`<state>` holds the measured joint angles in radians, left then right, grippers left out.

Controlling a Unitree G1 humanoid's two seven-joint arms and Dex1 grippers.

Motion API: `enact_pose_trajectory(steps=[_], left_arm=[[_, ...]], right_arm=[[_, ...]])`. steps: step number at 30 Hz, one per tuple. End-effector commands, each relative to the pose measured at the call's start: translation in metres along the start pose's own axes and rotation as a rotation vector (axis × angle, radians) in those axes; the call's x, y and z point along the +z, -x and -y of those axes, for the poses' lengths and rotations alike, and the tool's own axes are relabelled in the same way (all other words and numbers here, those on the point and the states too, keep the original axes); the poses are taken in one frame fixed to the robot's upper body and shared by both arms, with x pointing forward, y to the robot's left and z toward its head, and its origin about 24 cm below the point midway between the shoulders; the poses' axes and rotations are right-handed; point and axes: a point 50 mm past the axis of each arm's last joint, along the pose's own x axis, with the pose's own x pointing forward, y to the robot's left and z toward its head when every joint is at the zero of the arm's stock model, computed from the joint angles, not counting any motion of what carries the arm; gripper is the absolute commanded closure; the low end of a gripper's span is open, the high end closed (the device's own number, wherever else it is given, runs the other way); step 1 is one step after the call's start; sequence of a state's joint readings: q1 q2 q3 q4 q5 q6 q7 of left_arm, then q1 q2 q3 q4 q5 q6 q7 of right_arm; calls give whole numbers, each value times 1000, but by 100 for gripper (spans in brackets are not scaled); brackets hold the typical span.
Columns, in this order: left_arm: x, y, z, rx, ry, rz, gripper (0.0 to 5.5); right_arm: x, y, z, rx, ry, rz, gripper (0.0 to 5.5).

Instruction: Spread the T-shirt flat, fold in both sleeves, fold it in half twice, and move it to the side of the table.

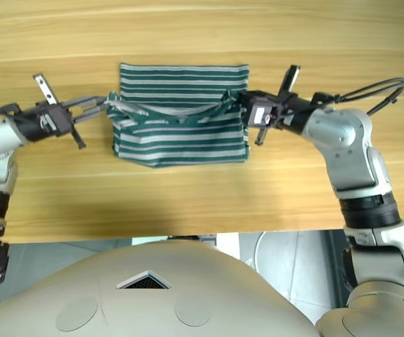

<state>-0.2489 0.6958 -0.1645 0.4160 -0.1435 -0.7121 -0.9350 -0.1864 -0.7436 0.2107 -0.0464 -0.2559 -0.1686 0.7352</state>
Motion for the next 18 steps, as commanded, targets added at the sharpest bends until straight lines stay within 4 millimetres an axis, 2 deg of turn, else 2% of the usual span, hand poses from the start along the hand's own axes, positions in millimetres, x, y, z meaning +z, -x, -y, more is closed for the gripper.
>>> enact_pose_trajectory(steps=[1, 6, 11, 15, 18], left_arm=[[-13, -26, -18, -45, 26, -35, 550], [-23, -50, -48, 15, 79, -94, 550], [-31, -69, -57, 38, 119, -189, 550], [-44, -78, -55, 78, 191, -325, 550], [-57, -84, -41, 79, 229, -453, 550]], right_arm=[[-9, -19, 17, -73, -16, -66, 550], [-14, -32, 30, -150, -66, -83, 550], [-16, -44, 41, -210, -110, -90, 550], [-22, -56, 34, -178, -113, -119, 550], [-28, -67, 25, -148, -119, -150, 550]])
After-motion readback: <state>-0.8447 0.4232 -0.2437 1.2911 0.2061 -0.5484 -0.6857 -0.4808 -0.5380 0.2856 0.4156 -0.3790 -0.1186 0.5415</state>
